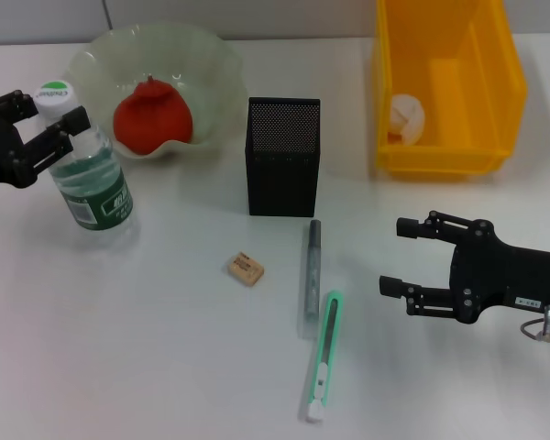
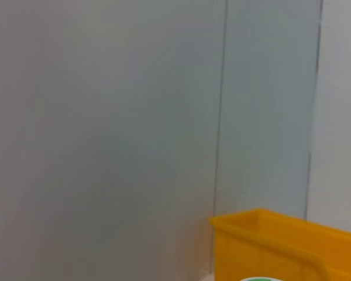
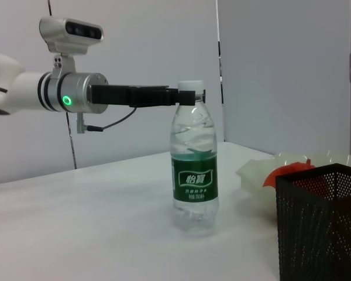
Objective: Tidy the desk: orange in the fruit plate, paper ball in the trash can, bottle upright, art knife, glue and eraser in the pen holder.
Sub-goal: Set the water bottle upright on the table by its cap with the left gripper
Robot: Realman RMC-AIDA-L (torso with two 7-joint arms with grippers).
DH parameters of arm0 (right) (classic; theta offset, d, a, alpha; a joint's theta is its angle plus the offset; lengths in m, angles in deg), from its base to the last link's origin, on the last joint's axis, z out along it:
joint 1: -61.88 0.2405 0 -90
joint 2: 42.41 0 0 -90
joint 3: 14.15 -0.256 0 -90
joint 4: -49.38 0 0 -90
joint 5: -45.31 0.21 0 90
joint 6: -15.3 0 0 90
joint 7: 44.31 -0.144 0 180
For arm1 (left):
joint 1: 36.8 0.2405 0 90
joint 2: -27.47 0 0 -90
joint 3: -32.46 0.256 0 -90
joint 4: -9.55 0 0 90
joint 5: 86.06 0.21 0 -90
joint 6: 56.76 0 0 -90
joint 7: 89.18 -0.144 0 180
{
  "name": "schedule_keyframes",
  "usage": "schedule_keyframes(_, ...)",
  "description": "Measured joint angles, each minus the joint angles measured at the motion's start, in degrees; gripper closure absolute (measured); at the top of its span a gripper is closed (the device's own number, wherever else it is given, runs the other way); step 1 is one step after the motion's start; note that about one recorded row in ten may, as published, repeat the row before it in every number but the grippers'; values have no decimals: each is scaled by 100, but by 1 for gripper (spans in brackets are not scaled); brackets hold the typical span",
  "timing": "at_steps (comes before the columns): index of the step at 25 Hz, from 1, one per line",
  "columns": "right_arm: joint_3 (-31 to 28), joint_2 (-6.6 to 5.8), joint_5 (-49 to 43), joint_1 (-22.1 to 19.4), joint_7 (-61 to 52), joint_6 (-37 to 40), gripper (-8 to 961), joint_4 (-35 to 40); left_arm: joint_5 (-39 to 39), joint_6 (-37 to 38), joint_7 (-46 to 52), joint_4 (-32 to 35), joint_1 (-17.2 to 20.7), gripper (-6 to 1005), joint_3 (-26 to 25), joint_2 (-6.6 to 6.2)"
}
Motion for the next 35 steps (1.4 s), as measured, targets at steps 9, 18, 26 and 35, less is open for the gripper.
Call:
schedule_keyframes(9, 0, -7, -5, 0, 19, -27, 154, 0, -420, -337, -740, -619, -28, 560, -132, 16)
schedule_keyframes(18, 0, -9, -9, 0, 44, -35, 154, 0, -715, -603, -1125, -952, -51, 559, -154, 33)
schedule_keyframes(26, 0, -17, -9, 0, 59, -41, 154, 0, -777, -902, -1273, -1043, -86, 534, -161, 43)
schedule_keyframes(35, 0, -18, -14, 0, 65, -41, 154, 9, -784, -1035, -1389, -1135, -152, 490, -143, 48)
